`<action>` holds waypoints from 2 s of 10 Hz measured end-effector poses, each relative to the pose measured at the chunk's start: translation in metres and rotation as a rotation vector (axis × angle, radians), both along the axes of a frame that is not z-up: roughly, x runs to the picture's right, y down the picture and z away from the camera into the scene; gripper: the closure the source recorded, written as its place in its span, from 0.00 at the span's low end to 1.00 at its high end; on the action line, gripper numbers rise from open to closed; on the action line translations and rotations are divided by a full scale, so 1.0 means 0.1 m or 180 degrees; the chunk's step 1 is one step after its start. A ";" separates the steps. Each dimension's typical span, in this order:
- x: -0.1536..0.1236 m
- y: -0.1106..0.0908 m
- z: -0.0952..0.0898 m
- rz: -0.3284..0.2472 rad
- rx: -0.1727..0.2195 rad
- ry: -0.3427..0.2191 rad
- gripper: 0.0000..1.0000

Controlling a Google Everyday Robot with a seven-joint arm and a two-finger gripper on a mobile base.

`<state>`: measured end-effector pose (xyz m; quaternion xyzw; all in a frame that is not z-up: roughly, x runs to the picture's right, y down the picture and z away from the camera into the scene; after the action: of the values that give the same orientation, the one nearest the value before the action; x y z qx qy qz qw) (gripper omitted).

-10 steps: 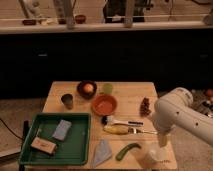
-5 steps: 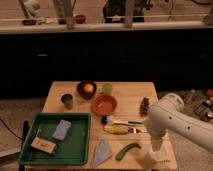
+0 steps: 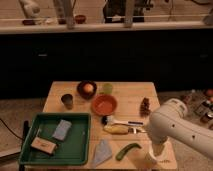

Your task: Place pepper in red bowl

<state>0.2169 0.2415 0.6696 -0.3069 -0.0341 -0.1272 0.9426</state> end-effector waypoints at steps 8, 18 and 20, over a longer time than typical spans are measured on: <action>-0.54 0.10 -0.24 -0.0308 0.0003 -0.0533 0.20; -1.00 0.62 0.24 -0.0411 -0.0162 -0.0886 0.20; -1.07 0.70 0.33 -0.0411 -0.0167 -0.0917 0.20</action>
<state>0.1098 0.3115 0.7025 -0.3115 -0.1525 -0.2293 0.9095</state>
